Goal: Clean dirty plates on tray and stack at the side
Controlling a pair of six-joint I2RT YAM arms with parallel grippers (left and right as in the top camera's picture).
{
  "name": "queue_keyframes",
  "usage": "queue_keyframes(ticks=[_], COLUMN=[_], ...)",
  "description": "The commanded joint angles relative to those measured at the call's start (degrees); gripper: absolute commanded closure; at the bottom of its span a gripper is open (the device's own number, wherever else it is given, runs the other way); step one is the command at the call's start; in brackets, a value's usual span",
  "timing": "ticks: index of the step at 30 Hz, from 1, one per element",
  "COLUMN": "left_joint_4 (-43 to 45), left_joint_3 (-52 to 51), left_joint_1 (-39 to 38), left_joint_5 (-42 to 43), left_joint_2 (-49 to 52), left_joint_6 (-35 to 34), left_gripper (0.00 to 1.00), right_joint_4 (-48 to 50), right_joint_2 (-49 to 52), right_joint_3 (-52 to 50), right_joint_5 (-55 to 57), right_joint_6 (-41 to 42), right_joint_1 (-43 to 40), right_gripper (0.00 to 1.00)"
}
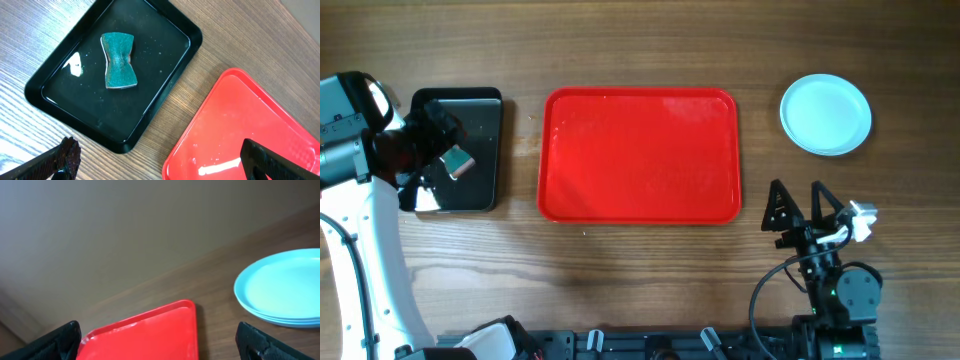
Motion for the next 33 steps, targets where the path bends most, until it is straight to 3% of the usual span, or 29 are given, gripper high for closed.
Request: queue_keyframes(ticks=[1, 7, 15, 33], left_joint_4=[0.2, 0.2, 0.2, 0.2], left_joint_3=[0.2, 0.2, 0.2, 0.2], left_joint_1=[0.0, 0.0, 0.0, 0.0], left_joint_5=[0.7, 0.7, 0.7, 0.7], left_joint_2=[0.1, 0.1, 0.1, 0.1], left_joint_6=[-0.5, -0.5, -0.5, -0.5], left_gripper=[0.0, 0.0, 0.0, 0.0], right_joint_4=[0.6, -0.9, -0.9, -0.8], right_joint_2=[-0.8, -0.8, -0.8, -0.8], right_joint_3=[-0.6, -0.6, -0.6, -0.6], right_joint_5=[3.1, 3.1, 3.7, 3.5], right_joint_6=[-6.6, -26.7, -30.6, -30.4], right_joint_1=[0.4, 0.4, 0.4, 0.4], right_gripper=[0.0, 0.0, 0.0, 0.0])
